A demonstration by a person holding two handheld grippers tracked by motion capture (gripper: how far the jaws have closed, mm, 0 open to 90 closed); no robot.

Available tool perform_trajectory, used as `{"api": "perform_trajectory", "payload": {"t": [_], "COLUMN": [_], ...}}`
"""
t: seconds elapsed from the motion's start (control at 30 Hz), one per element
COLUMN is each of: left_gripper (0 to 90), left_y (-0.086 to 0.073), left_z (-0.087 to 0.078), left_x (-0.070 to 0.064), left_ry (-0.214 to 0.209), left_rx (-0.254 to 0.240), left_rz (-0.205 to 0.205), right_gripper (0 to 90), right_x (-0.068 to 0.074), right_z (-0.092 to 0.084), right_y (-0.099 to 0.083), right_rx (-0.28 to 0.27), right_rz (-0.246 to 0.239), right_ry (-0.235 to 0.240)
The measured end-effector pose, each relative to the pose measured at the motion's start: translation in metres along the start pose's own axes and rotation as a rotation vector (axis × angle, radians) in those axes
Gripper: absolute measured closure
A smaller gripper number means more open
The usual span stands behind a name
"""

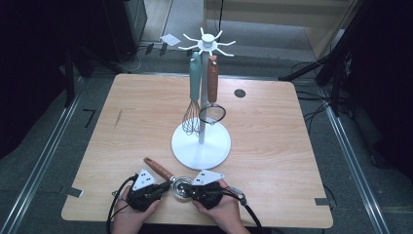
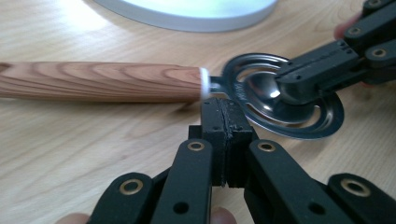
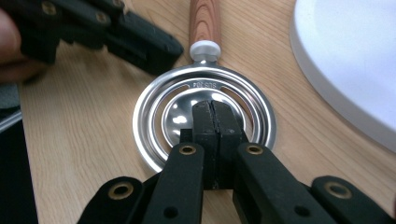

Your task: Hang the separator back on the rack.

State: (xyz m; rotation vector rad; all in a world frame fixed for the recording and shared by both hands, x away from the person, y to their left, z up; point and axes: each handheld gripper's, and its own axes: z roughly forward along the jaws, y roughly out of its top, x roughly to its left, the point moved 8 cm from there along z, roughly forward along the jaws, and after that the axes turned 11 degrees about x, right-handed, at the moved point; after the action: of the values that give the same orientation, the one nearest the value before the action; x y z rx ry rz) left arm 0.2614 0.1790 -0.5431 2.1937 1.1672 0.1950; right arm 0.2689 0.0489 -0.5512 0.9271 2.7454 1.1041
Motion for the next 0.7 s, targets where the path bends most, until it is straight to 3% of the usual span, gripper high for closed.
{"api": "perform_trajectory", "payload": {"t": [0.17,0.4,0.7], "left_gripper": [89.8,88.4,88.8], "left_y": [0.002,0.001,0.004], "left_z": [-0.012,-0.020,-0.017], "left_x": [0.020,0.045,0.065], "left_ry": [0.019,0.050,0.073], "left_rx": [-0.042,-0.065,-0.059], "left_rz": [-0.055,-0.116,-0.183], "right_gripper": [90.0,90.0,90.0], "right_x": [-0.004,-0.014,-0.029], "right_z": [-0.005,-0.017,-0.035], "right_y": [-0.005,-0.018,-0.035], "right_rx": [0.005,-0.003,-0.002], "right_rz": [-0.026,-0.047,-0.049], "right_ry": [-0.013,-0.031,-0.053]}}
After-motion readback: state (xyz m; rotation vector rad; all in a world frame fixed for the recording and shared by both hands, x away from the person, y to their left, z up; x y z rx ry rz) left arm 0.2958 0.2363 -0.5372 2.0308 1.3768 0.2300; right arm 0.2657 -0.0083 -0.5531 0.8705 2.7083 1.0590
